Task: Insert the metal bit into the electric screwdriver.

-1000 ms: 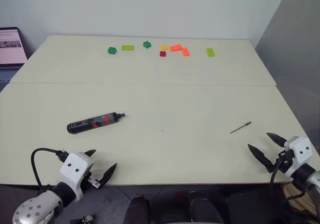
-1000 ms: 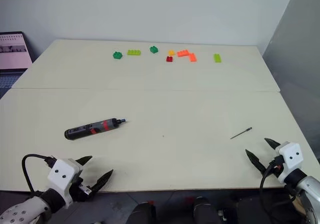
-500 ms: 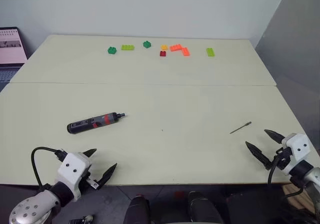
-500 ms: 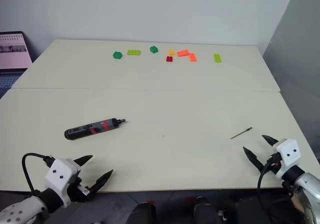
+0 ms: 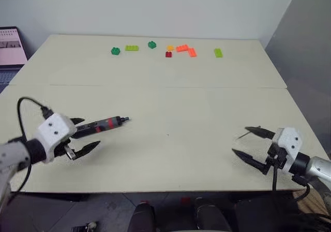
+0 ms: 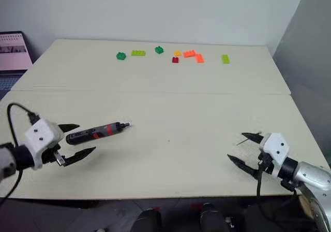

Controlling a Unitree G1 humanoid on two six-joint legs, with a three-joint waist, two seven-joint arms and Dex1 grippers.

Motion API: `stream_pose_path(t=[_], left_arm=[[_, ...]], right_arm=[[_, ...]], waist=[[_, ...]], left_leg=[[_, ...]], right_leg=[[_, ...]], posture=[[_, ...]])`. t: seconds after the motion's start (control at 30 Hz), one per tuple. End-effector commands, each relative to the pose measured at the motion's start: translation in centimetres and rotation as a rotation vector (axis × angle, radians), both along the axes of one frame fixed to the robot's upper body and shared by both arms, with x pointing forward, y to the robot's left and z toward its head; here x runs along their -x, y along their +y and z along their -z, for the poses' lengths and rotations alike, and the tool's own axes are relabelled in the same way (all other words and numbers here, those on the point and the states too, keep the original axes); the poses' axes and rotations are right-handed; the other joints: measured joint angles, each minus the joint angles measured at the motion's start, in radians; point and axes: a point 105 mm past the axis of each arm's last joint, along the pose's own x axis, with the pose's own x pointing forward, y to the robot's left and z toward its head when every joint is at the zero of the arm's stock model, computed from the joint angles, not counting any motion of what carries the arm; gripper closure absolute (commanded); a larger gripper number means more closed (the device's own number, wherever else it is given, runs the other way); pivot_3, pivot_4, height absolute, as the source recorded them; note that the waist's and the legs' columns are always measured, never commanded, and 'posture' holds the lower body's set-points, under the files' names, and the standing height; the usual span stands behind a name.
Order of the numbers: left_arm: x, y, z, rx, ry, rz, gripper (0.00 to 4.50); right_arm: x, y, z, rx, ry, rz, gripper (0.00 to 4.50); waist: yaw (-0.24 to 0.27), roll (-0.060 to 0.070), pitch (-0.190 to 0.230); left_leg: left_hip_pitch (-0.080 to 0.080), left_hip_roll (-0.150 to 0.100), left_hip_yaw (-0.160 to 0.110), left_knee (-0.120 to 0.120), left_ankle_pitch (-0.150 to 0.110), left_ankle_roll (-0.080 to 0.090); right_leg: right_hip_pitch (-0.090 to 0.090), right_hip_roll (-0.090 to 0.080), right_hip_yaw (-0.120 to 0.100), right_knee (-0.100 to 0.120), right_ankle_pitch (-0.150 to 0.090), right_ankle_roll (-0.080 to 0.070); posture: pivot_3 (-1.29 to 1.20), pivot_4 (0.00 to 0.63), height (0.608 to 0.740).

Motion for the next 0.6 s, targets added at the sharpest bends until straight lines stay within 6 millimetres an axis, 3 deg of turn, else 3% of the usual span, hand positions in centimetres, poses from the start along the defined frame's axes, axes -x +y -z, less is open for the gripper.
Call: stream_pose_path(t=[0.03,0.33,0.6], left_arm=[[-0.7,0.0,-0.2,-0.084,0.077,0.083,0.01],[-5.8,-1.0,1.0,-0.223,0.245,0.156,0.01],[-8.5,-1.9,1.7,-0.266,0.299,0.167,0.01]], right_arm=[[1.2,1.8,-1.3,0.018,0.024,-0.131,0.12],[1.3,3.5,-3.5,0.047,0.08,-0.225,0.12],[1.3,5.0,-3.4,0.035,0.095,-0.224,0.12]], waist=[[-0.001,0.0,0.001],[0.003,0.001,0.003],[0.001,0.0,0.004]], left_leg=[[0.0,0.0,0.0,0.0,0.0,0.0],[-0.001,0.0,-0.001,0.003,0.0,0.0],[-0.003,0.0,-0.006,0.003,0.0,0.0]], right_leg=[[0.0,0.0,0.0,0.0,0.0,0.0],[0.0,0.001,-0.001,0.002,0.002,0.004],[0.001,0.002,-0.004,0.002,0.005,0.004]], posture=[[0.0,0.15,0.74],[0.0,0.15,0.74],[0.0,0.15,0.74]])
